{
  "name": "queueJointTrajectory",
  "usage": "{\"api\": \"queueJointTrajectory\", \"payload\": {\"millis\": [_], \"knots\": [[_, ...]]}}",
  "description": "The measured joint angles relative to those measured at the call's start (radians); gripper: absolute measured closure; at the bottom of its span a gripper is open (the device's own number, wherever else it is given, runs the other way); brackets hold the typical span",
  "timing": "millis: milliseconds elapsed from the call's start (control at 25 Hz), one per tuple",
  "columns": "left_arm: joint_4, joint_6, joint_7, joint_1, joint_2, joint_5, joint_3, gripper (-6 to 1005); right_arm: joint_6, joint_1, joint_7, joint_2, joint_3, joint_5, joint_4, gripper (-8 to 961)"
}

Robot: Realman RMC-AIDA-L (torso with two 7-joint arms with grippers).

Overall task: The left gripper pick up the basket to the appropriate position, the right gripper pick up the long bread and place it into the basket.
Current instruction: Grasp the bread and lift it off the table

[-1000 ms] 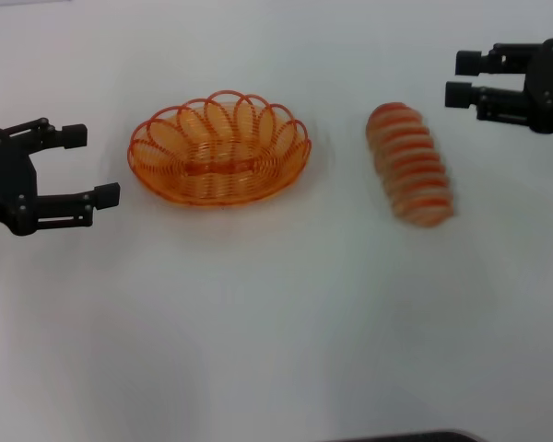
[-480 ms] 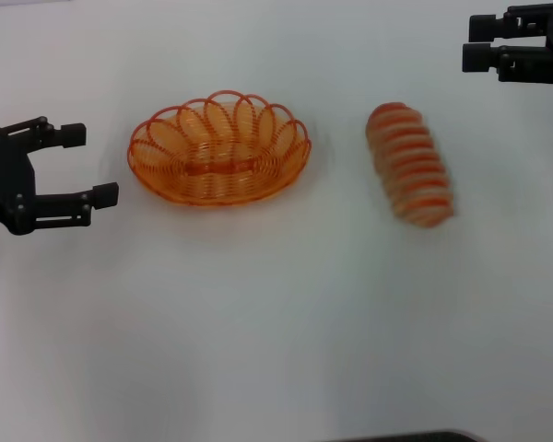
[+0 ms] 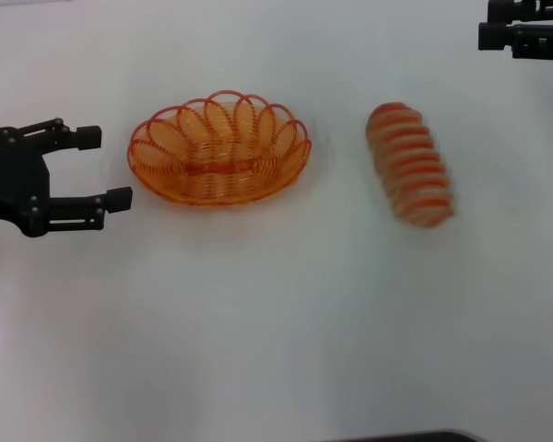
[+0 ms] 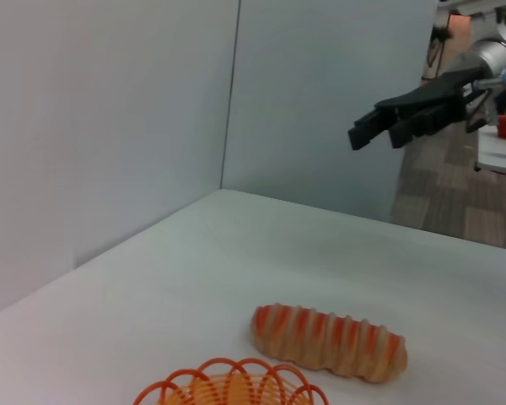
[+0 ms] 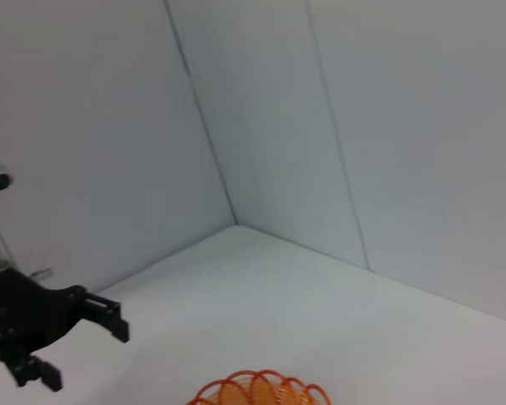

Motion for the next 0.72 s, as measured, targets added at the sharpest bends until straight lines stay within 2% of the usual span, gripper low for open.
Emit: {"api": "queueJointTrajectory", "payload": {"millis": [200, 480, 720], "knots": [[-0.006, 0.000, 0.001, -0.002, -0.003, 0.000, 0.015, 113, 0.021, 0.020, 0.036, -0.003, 0.000, -0.048, -0.007, 410], [-0.012, 0.014, 0.001, -0.003, -0.004, 0.000, 0.024, 114, 0.048, 0.102, 0.196, -0.004, -0.005, -0.223, -0.020, 398], [-0.013, 0.022, -0.001, -0.003, -0.004, 0.003, 0.041, 115, 0.063, 0.175, 0.300, 0.009, -0.016, -0.373, -0.035, 387]]}}
